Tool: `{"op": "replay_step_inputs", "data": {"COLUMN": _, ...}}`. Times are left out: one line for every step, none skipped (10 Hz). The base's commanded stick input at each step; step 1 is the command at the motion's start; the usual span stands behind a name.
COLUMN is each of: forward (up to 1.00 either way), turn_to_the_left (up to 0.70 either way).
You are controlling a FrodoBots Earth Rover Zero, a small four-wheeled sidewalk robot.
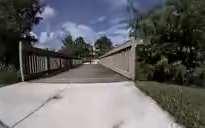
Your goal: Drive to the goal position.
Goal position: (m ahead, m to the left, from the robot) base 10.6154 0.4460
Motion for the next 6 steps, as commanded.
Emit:
{"op": "replay_step_inputs", "data": {"forward": 0.85, "turn_to_the_left": 0.0}}
{"op": "replay_step_inputs", "data": {"forward": 0.85, "turn_to_the_left": 0.0}}
{"op": "replay_step_inputs", "data": {"forward": 0.85, "turn_to_the_left": 0.0}}
{"op": "replay_step_inputs", "data": {"forward": 0.85, "turn_to_the_left": 0.0}}
{"op": "replay_step_inputs", "data": {"forward": 0.85, "turn_to_the_left": 0.0}}
{"op": "replay_step_inputs", "data": {"forward": 0.85, "turn_to_the_left": 0.0}}
